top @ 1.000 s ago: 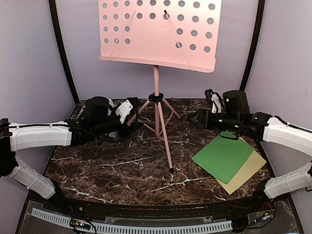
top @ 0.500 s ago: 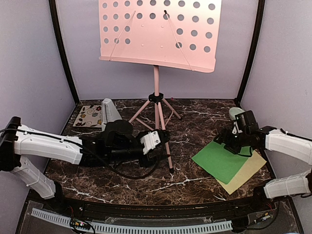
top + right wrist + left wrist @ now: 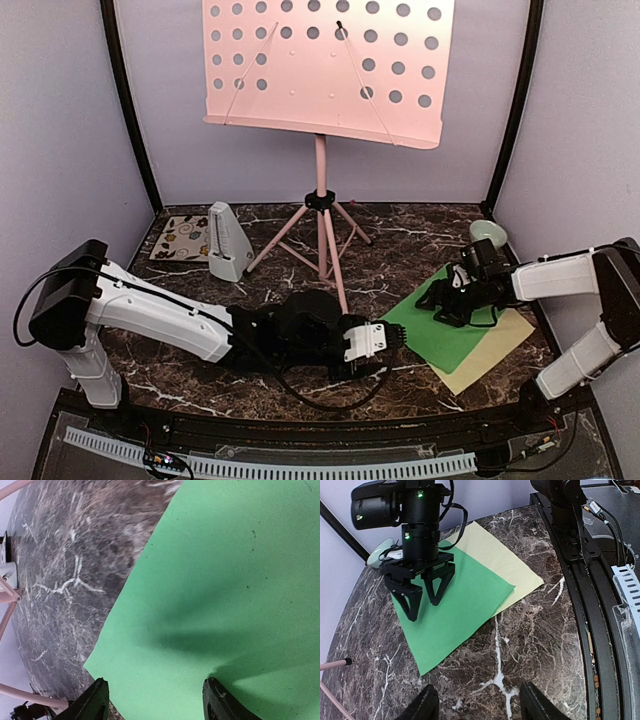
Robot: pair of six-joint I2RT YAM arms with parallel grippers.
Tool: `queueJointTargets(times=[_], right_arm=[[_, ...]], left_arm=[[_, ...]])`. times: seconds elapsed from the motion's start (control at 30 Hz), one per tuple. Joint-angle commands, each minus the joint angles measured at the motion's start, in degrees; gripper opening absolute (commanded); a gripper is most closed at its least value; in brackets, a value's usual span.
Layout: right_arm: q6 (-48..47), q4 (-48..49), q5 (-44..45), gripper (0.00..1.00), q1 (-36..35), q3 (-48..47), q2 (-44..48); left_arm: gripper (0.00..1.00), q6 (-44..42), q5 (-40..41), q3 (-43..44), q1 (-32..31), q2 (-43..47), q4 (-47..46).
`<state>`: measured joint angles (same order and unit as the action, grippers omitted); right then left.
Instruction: Set up the instrument practice props
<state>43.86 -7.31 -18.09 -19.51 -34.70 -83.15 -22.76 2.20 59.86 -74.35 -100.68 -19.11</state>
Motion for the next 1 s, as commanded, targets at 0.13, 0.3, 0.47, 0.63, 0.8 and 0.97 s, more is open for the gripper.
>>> queueJointTargets(times=[0.13,0.3,0.47,0.63,0.8,0.97], right_arm=[[4.4,3.6,-6.6,0.64,-9.5,1.8,-6.2],[7.8,6.1,-8.1,0.64,-10.2,3.7,-5.3],[8.0,5.6,-7.4,0.64,-10.3,3.8,-4.7],[7.0,4.5,-7.8,0.64,-10.4,3.6,-5.0],[6.3,4.0,-8.5,0.62,-10.6,3.5,-5.6],[6.5,4.1,-8.4,0.57,-11.7,3.9,-6.2]], left_arm=[[0.53,-6.6,1.6,7.5,-2.7,-8.9,3.0],[0.43,-9.5,4.2,12.2,-3.5,-15.1,5.4],[0.38,-10.6,5.2,13.2,-3.8,-18.6,6.3],[0.36,-11.8,11.7,14.0,-3.9,-22.0,4.8],[0.3,-14.3,14.4,16.3,-3.9,-25.1,2.8],[0.2,-14.9,18.2,17.7,-4.0,-27.1,0.1]])
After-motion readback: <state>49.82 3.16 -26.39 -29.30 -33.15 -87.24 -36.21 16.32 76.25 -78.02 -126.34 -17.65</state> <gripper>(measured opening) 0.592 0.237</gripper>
